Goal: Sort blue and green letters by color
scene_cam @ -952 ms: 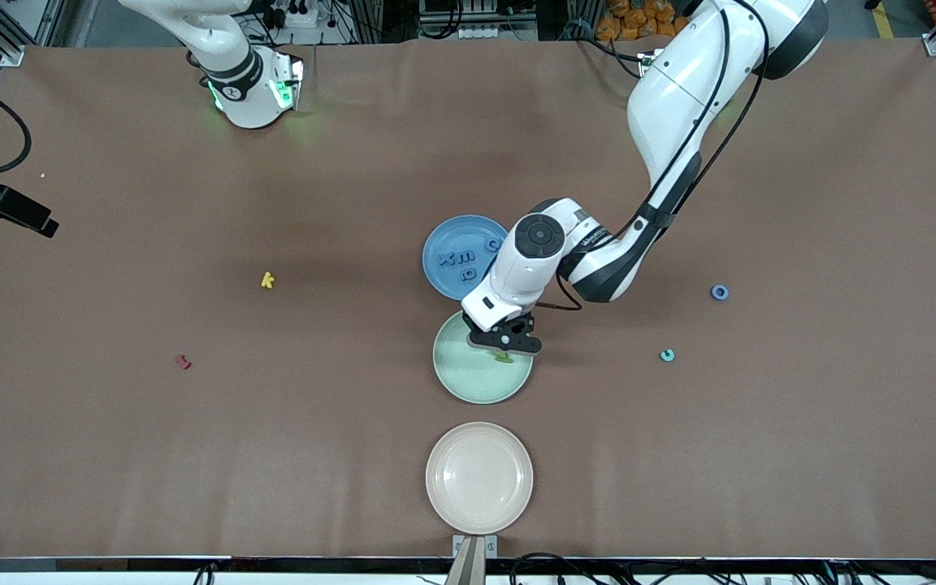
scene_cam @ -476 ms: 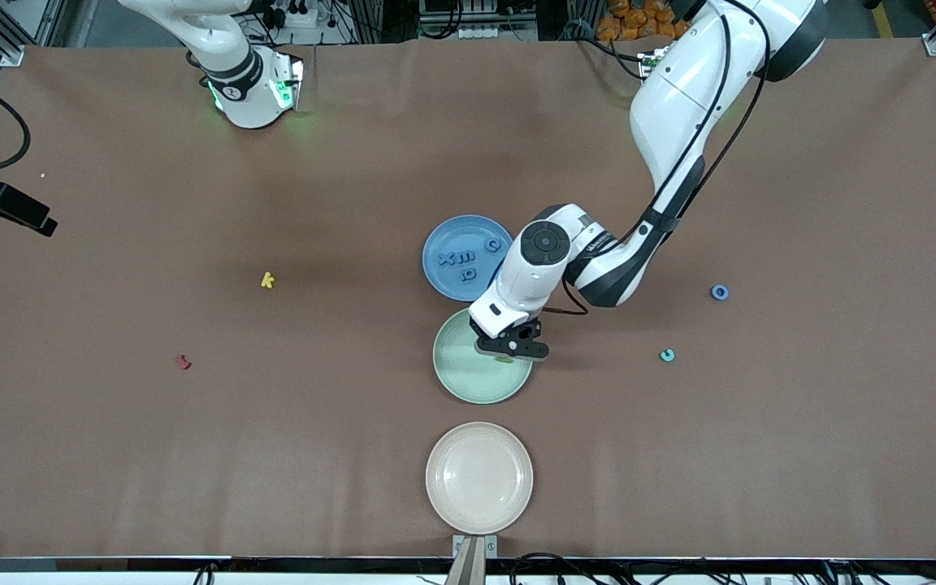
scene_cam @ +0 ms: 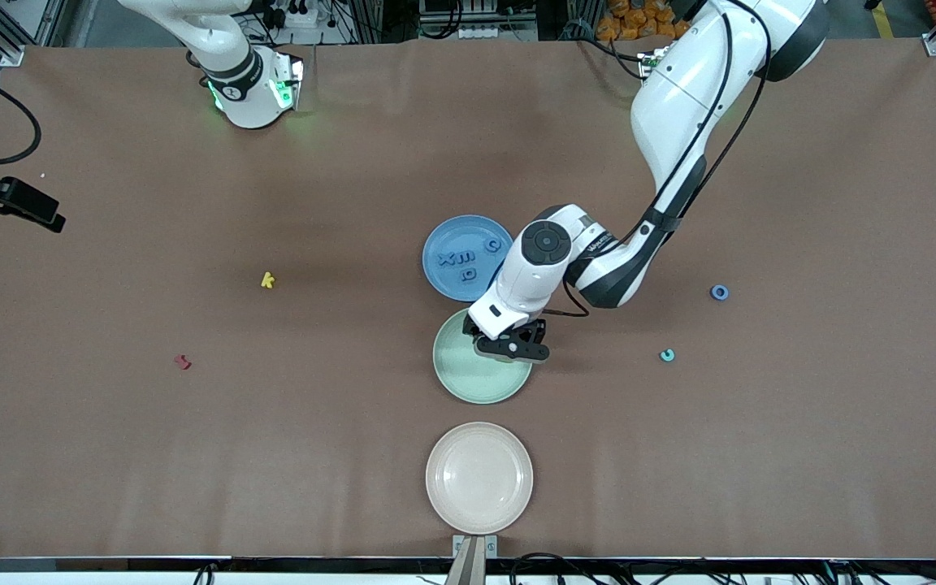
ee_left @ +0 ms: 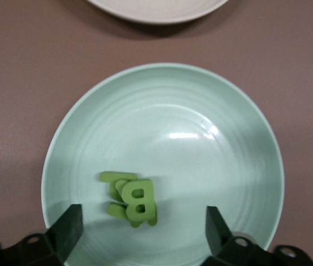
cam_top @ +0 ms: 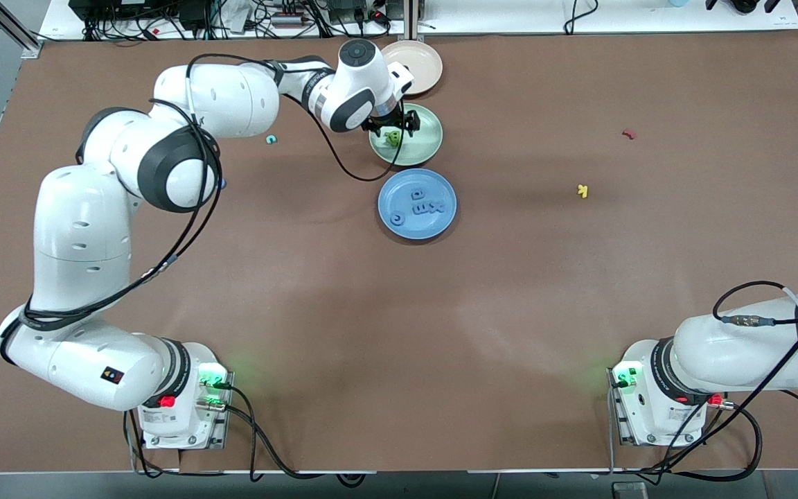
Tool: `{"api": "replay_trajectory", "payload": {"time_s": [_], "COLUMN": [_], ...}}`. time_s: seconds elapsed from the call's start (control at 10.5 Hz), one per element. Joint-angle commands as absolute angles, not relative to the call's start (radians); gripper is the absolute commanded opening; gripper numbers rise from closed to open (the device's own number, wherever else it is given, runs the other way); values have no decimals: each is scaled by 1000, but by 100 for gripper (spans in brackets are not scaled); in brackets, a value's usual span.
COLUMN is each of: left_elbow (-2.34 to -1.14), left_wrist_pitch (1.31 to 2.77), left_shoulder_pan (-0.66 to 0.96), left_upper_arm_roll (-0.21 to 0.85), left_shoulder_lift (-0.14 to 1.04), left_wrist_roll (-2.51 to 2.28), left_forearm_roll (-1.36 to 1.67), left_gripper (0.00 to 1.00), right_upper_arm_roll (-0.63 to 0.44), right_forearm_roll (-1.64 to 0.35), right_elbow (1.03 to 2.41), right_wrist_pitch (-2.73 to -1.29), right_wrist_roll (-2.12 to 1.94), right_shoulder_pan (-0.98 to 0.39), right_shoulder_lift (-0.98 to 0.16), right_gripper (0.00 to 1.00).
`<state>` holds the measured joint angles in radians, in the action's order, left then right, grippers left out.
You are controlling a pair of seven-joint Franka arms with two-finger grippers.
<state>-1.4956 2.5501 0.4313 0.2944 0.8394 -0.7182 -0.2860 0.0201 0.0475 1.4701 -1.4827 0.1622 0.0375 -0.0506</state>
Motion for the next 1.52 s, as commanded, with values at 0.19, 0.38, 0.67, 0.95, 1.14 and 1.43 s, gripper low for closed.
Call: {"api": "replay_trajectory", "payload": {"time_s": [0.19, 0.38, 0.67, 0.95, 1.14, 1.43], "left_elbow": [-1497, -1517, -1519, -1513, -1508, -1503], "left_wrist_pitch": [2536, 2510, 2369, 2228, 2177, 2004], "left_shoulder_pan": [364, 301, 266, 219, 172, 143], "left_upper_arm_roll": [290, 290, 290, 291, 294, 295], "left_shoulder_lift": [709, 655, 563, 488, 441, 364], "left_wrist_roll": [-723, -710, -692, -690, -689, -669], "left_forearm_roll": [-304, -307, -305, -304, -301, -288], "left_gripper": [100, 100, 100, 100, 100, 100], "right_upper_arm_roll": [26, 26, 26, 26, 26, 26], "right_forearm_roll": [-15, -15, -15, -15, -14, -3], "right_elbow": [1471, 1471, 1471, 1465, 1463, 1463], "right_wrist_pitch": [-1476, -1476, -1476, -1476, -1477, -1480], "right_wrist_roll": [146, 147, 149, 156, 158, 160], "right_shoulder_pan": [32, 31, 32, 32, 28, 2], "right_shoulder_lift": [-46, -48, -54, -60, -60, -60], "right_gripper": [100, 100, 100, 100, 100, 100]}}
